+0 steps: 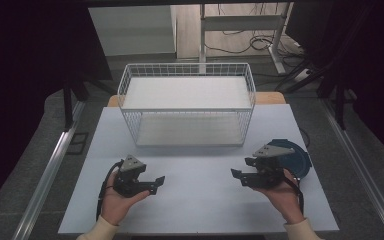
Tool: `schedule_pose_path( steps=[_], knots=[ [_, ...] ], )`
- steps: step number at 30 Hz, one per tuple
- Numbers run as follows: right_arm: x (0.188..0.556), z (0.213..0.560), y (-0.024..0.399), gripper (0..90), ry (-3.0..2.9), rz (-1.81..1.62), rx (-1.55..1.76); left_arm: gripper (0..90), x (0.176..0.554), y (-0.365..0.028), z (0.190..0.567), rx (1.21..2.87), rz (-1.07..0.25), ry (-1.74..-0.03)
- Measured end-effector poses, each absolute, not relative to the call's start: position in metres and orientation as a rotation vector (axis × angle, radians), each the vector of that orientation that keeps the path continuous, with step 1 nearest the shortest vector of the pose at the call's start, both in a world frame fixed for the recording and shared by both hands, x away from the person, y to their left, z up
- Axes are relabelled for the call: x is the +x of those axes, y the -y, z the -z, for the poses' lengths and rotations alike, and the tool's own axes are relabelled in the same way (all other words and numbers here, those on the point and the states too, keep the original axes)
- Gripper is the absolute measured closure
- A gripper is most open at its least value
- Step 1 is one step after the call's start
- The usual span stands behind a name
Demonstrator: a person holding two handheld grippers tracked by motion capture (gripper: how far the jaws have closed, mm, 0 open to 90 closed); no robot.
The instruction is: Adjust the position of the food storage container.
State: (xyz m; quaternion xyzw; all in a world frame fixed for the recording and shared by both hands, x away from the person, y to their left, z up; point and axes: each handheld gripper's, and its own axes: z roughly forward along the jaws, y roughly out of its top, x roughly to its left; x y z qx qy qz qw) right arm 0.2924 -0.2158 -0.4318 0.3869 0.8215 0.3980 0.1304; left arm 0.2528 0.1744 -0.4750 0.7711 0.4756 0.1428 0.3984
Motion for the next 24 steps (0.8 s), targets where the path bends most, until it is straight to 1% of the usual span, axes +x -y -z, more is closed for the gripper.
schedule_pose_path(
  steps=[4,17,20,21,24],
  knots=[
    [0.298,0.427,0.228,37.6,-2.366,-1.136,1.155,19.6,0.255,-0.181,0.474,1.936,-0.372,-1.226],
    [0.31,0.405,0.262,41.7,-2.282,-1.155,1.212,19.7,0.253,-0.179,0.477,1.958,-0.375,-1.225],
    [0.311,0.398,0.283,44.5,-2.224,-1.151,1.244,19.7,0.252,-0.179,0.477,1.959,-0.38,-1.231],
    [0.311,0.398,0.283,44.5,-2.224,-1.151,1.244,19.7,0.252,-0.179,0.477,1.961,-0.381,-1.232],
    [0.312,0.394,0.3,46.7,-2.182,-1.144,1.27,19.4,0.253,-0.178,0.479,1.974,-0.392,-1.231]
  ],
)
